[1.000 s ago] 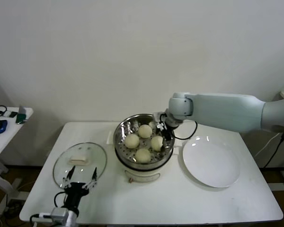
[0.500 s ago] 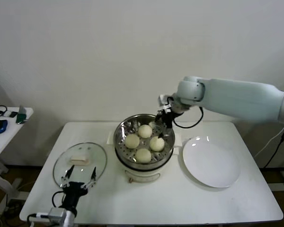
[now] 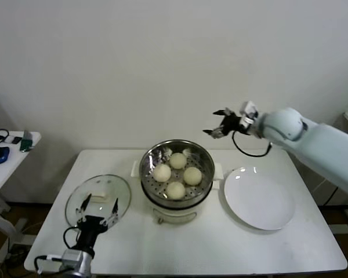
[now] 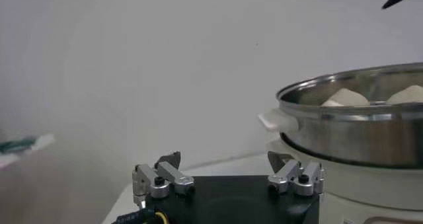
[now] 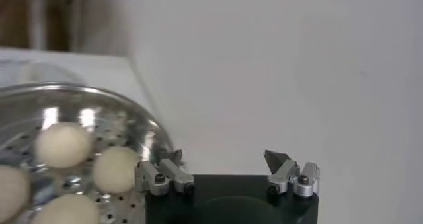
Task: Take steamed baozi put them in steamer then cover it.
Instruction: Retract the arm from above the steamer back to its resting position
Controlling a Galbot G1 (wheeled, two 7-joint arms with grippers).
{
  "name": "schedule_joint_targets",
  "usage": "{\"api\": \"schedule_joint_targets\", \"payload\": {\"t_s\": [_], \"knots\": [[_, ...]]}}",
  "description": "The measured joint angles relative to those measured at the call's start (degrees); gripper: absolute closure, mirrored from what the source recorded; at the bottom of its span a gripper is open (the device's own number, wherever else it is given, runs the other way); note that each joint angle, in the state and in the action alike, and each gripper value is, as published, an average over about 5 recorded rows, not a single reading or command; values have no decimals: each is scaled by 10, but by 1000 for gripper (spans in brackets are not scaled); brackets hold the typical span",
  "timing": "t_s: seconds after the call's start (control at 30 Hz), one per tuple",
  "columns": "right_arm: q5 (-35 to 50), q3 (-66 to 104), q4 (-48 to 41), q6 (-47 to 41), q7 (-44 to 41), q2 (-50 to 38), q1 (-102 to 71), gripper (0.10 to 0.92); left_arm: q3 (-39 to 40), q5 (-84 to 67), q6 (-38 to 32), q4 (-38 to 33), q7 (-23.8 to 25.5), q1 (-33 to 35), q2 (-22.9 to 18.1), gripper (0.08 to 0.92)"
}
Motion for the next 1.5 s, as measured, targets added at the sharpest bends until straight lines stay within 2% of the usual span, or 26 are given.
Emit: {"api": "schedule_joint_targets", "payload": {"t_s": [0.23, 0.43, 0.6, 0.97, 1.23, 1.5], "knots": [[-46, 268, 47, 60, 22, -8, -267, 203, 0, 24, -10, 8, 0, -14, 9, 177], [-91, 482, 66, 144, 21, 45, -495, 203, 0, 53, -24, 17, -2, -24, 19, 177], [-116, 595, 76, 217, 25, 103, -670, 203, -6, 110, -43, 26, -18, -23, 36, 177], [-143, 681, 74, 311, 41, 197, -864, 203, -15, 377, -48, 74, -97, -35, 89, 177], [-149, 700, 91, 336, 53, 238, -929, 203, -16, 568, -50, 166, -149, -70, 94, 177], [-155, 710, 106, 356, 56, 266, -968, 203, -11, 682, -56, 262, -181, -116, 91, 177]]}}
